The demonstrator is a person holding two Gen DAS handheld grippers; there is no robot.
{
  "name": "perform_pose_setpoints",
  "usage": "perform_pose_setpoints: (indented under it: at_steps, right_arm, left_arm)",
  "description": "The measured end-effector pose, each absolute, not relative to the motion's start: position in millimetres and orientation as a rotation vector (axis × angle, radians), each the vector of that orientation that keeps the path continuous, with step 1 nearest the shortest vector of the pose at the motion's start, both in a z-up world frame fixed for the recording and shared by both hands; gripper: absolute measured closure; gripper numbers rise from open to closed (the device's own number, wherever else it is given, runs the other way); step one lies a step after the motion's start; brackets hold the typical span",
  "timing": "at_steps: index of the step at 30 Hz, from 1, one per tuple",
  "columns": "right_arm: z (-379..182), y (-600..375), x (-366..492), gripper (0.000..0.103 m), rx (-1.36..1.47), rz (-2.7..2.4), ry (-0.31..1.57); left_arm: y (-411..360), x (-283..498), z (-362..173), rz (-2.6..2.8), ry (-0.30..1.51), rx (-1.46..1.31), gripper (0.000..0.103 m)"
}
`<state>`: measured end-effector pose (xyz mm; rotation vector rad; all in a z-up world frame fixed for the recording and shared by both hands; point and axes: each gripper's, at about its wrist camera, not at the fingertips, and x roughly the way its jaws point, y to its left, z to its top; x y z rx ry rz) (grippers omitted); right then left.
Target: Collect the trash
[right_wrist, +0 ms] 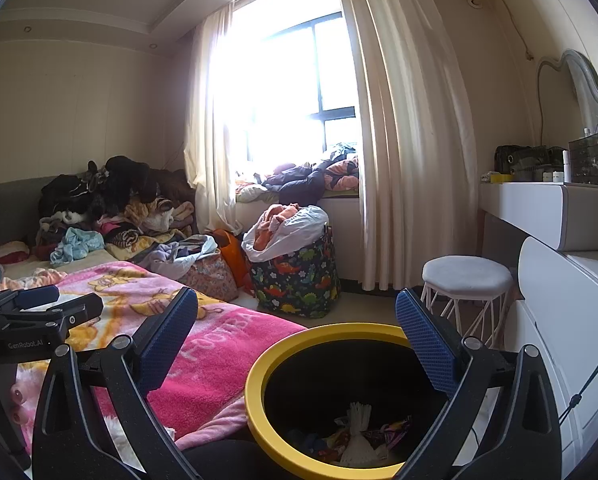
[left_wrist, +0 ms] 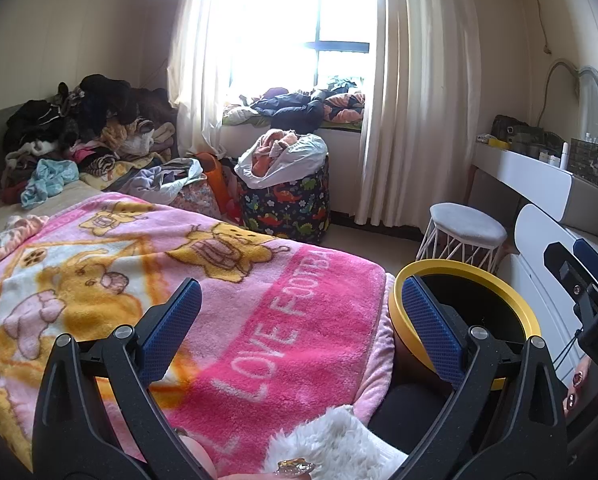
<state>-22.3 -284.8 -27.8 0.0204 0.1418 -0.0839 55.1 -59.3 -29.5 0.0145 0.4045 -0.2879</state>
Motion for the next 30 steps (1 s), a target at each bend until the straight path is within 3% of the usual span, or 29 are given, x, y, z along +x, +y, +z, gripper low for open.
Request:
perform_pose_setpoints:
  at_steps: [30]
  right_arm:
    - [-28.8, -285.9, -23.5, 0.006, 0.024, -0.086, 0.139]
  left_arm:
    - [-59.2, 54.8, -29.9, -0.289, 0.402, 0.014, 0.011]
